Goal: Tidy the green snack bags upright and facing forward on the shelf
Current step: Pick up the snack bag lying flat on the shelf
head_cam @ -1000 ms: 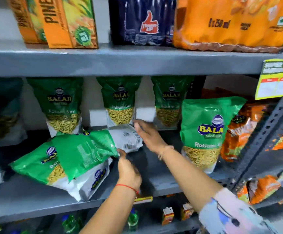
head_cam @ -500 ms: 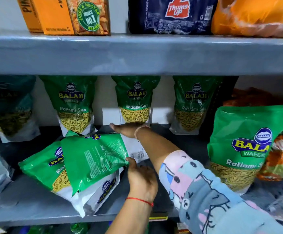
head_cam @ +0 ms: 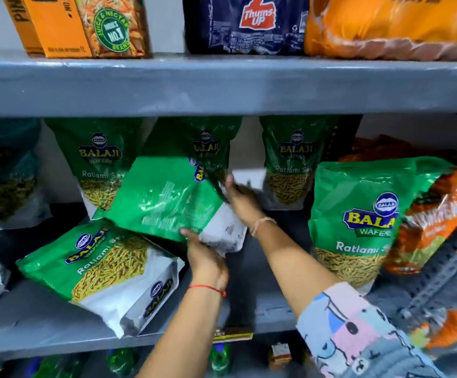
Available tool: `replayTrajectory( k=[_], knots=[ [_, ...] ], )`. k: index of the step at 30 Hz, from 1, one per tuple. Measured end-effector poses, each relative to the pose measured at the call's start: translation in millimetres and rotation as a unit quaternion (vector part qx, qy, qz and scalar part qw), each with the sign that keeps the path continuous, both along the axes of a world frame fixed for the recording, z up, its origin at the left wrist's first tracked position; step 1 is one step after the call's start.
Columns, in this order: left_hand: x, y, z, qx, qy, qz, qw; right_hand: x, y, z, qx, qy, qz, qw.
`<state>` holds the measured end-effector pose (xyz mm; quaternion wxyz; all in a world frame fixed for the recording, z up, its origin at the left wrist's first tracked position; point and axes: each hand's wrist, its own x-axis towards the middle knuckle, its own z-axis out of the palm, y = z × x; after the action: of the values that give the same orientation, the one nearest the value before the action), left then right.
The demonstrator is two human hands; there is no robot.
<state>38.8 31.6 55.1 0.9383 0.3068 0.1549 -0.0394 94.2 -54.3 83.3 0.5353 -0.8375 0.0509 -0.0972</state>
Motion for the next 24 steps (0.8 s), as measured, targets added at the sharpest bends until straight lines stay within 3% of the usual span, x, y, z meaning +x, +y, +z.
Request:
replayTrajectory(
  k=[7,11,15,19,22,24],
  knots=[
    [31.7,22.8,-3.4,0.113,-0.061,-0.034,0.991,-33.3,-7.4,-36.9,0.201,-0.049,-0.097,0.973],
    [38.1,23.2,6.0,0.190,-0.055,-0.094,0.976,-48.6,-4.2,-57.8,0.244,-0.048,-0.137,0.959],
    [34.2,20.4,24.5,0.246,-0.036,-0.141,0.958,-51.7,-3.0,-64.2,0.229,-0.025,-0.135,0.964],
    [39.2,26.7,10.5,0.288,-0.014,-0.038,0.957,-45.5,-9.6,-56.8,0.251,0.006,-0.127,0.959],
    [17.0,19.9,-0.3,0.394,0.009,0.122,0.911,-38.2,-24.1,-46.5,0.263,0.017,-0.115,0.958],
    [4.7,9.9,-3.8,0.439,-0.033,0.127,0.889,-34.1,-31.2,-46.8,0.254,0.025,-0.096,0.962]
  ],
)
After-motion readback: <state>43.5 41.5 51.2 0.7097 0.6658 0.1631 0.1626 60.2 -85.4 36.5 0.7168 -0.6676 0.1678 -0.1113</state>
